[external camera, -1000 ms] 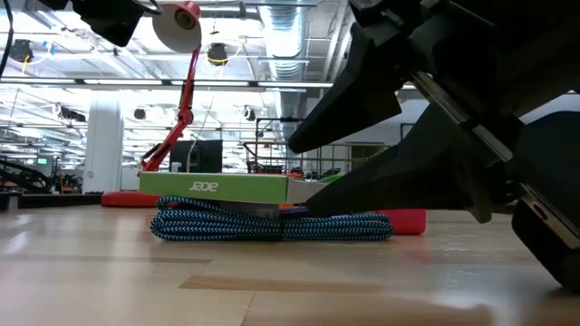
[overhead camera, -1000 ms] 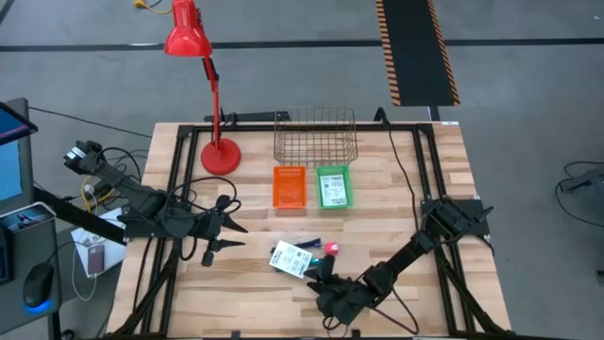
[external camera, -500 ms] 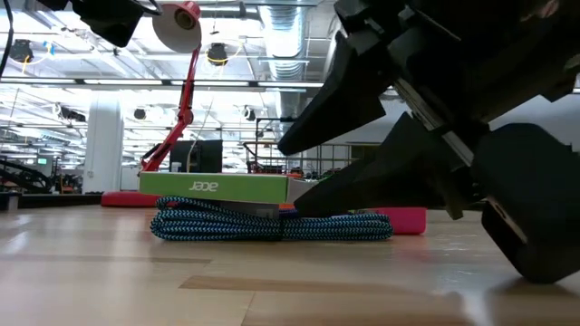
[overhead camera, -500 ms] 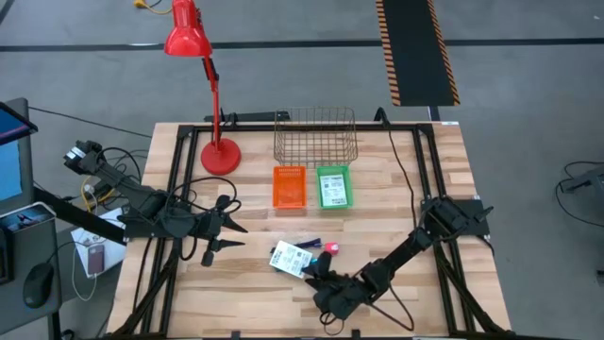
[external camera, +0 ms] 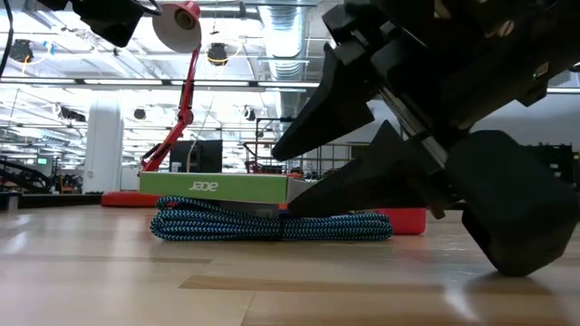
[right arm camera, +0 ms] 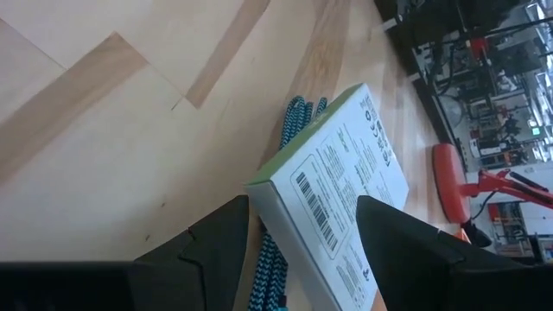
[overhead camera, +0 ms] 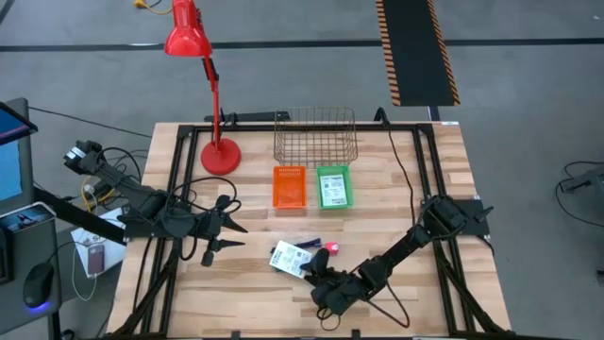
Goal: Pick and place items into bin
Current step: Put the white card reader box into the green bin
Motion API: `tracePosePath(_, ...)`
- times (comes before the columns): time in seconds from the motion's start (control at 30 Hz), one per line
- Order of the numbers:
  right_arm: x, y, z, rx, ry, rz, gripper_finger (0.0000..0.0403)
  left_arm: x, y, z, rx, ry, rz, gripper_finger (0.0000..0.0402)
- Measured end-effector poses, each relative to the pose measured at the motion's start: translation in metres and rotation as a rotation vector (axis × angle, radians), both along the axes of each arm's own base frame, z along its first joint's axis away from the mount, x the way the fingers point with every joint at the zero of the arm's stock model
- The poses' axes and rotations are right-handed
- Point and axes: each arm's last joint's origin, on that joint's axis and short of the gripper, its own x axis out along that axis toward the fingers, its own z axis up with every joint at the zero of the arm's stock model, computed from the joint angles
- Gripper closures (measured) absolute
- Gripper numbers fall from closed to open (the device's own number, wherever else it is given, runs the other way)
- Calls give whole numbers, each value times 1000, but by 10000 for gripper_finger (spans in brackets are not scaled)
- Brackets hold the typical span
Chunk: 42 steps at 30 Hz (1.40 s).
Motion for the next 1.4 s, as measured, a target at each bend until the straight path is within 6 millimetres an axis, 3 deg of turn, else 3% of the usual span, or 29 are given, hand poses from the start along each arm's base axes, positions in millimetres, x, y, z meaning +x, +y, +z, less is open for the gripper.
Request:
tracePosePath(0.63,4,-6,-1,32,23,11,200,-1,0,-1,2,14,2,260)
tracePosePath(1.1,4,-7,-1,35,22,8,295,-1,0,-1,1,15,3,260)
tracePosePath(1.4,4,-7,-1,35,19,4,321,-1,0,-1,1,14,3,260)
